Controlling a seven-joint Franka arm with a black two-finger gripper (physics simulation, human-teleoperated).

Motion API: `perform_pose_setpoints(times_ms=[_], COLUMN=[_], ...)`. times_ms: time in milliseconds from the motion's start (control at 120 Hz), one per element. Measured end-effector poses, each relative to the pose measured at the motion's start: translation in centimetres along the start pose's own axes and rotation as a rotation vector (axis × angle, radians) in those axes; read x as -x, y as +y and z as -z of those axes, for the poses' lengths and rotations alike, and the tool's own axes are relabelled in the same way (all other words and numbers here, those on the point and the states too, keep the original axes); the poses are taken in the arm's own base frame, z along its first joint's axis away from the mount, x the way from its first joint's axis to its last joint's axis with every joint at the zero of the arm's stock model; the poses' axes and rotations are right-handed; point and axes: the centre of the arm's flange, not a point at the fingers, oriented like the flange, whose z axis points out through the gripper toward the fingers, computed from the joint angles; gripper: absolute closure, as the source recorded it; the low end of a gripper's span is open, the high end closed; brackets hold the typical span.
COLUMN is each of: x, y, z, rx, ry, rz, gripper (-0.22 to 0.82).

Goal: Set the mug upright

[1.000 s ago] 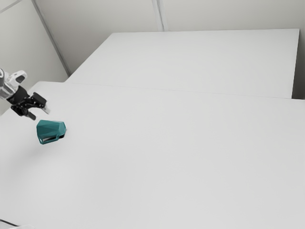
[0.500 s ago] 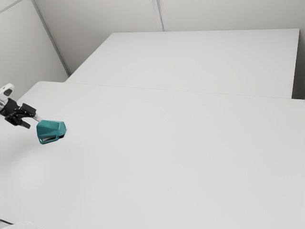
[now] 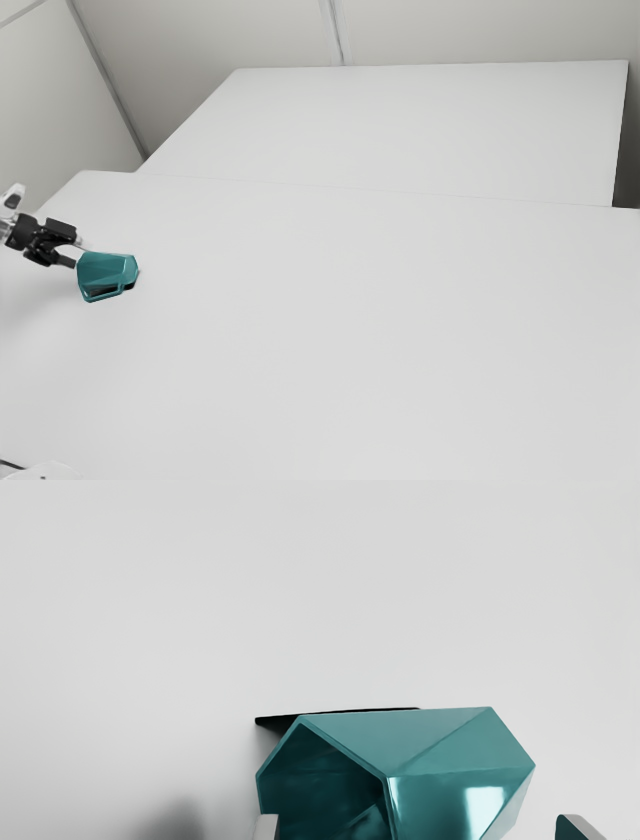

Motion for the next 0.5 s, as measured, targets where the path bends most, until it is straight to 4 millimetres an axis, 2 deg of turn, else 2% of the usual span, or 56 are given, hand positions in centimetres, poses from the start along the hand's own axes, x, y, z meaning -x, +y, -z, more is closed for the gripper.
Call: perform_pose_setpoints(times_ms=[225,500], x=[1.5,1.7], y=[-1.7,-1.8], z=[-1.0,-2.3], rx=[0.135,0.231], ry=[0.026,0.052], rz=[0.045,0.057], gripper=[0.0,0.0])
